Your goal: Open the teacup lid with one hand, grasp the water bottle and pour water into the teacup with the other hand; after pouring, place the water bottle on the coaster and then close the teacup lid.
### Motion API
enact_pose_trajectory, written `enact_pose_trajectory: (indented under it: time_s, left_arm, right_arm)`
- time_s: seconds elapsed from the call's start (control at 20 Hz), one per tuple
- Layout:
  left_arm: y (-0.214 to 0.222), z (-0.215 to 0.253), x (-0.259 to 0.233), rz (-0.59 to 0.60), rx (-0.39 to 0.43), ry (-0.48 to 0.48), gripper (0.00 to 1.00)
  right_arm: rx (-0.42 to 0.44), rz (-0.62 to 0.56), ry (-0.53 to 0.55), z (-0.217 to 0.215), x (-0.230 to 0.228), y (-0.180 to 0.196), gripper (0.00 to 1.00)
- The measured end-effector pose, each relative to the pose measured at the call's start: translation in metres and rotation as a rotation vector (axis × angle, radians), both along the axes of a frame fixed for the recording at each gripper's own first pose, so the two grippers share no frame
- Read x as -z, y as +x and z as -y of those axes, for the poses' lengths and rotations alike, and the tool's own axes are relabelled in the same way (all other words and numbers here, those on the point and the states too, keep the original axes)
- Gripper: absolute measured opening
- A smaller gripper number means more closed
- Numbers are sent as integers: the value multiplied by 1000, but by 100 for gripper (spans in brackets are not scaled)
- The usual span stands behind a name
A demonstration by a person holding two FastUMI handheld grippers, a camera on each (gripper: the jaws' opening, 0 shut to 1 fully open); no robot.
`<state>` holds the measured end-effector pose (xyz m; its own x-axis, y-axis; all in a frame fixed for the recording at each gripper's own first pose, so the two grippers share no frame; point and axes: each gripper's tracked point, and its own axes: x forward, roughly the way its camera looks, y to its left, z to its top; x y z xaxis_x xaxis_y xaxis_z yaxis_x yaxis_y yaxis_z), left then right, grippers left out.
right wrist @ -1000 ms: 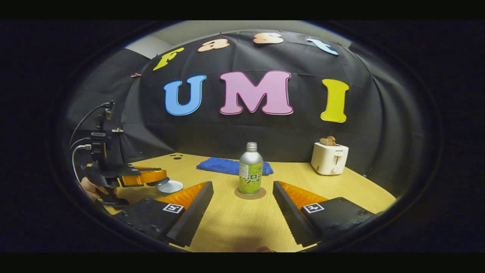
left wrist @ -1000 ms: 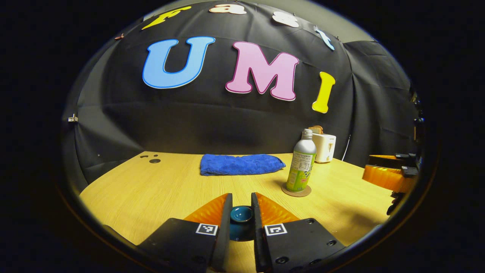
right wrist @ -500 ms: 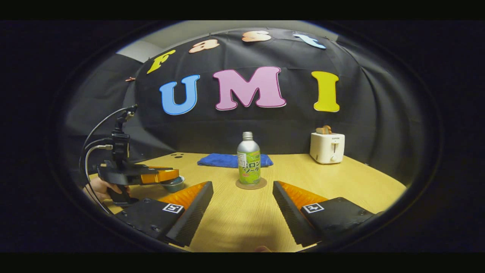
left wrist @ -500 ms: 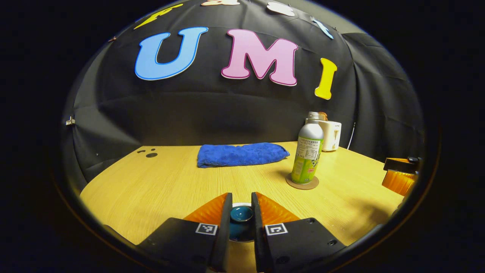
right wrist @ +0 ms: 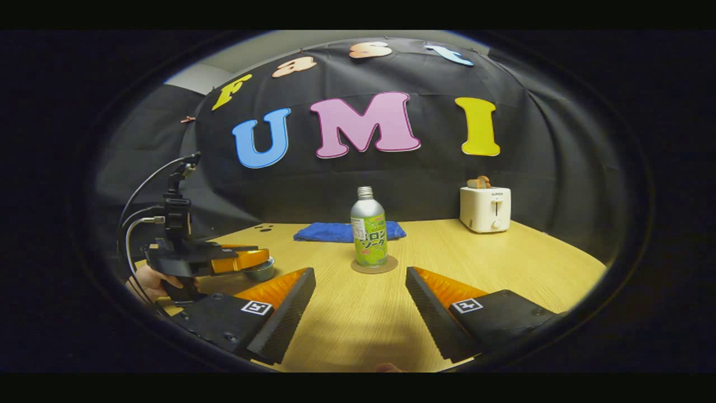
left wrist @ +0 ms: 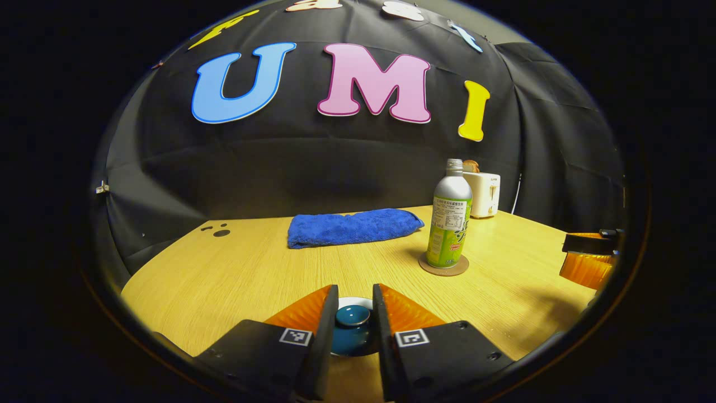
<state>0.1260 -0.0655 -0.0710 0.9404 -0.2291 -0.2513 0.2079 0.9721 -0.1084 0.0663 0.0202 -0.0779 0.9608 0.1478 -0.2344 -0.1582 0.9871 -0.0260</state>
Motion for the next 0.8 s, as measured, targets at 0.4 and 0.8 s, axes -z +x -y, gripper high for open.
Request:
enact_pose_trajectory:
  time_s: [0.4, 0.8]
  left_arm:
    - [-31, -14, -49, 146, -65, 7, 98]
    - [-93, -51, -104, 305, -184, 3, 98]
  right_arm:
    - [19, 50, -33, 0, -17, 0, 100]
    - [-45, 108, -39, -24, -42, -19, 100]
